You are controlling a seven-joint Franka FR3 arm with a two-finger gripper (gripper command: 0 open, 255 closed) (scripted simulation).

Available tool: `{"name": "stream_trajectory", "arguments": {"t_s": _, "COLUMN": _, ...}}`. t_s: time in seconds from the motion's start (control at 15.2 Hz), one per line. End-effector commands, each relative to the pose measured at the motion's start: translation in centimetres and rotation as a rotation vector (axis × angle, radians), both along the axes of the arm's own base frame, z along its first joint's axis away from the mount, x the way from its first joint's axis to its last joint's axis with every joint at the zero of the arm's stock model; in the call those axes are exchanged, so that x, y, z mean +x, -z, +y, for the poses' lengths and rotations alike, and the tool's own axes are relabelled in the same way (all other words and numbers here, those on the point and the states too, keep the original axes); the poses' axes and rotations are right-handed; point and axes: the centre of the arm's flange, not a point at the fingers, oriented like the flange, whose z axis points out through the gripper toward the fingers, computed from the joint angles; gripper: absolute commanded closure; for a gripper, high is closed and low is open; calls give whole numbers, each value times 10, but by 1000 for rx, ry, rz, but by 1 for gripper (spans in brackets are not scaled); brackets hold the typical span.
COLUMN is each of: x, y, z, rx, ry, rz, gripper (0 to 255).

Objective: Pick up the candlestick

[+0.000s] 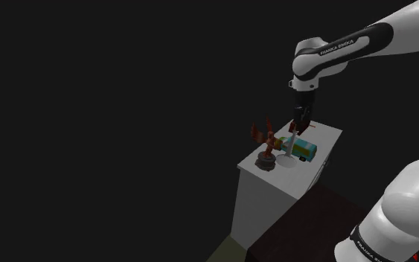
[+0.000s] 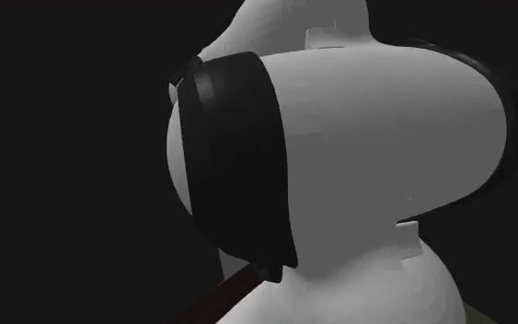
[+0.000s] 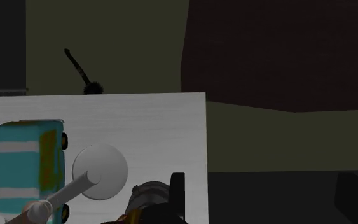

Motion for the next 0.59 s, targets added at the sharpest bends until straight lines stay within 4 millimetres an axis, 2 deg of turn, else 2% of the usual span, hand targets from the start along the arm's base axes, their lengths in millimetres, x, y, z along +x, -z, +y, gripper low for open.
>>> {"name": "stream_trajectory", "arguments": {"t_s": 0.0, "x": 12, "y": 11, "z": -20, "rx": -5, "ry": -3, "rz": -1, "gripper": 0}}
{"name": "stream_trajectory", "arguments": {"t_s": 0.53, "x": 60, "y": 56, "z": -101, "rx": -20, "ry": -11, "rz": 0, "gripper": 0}}
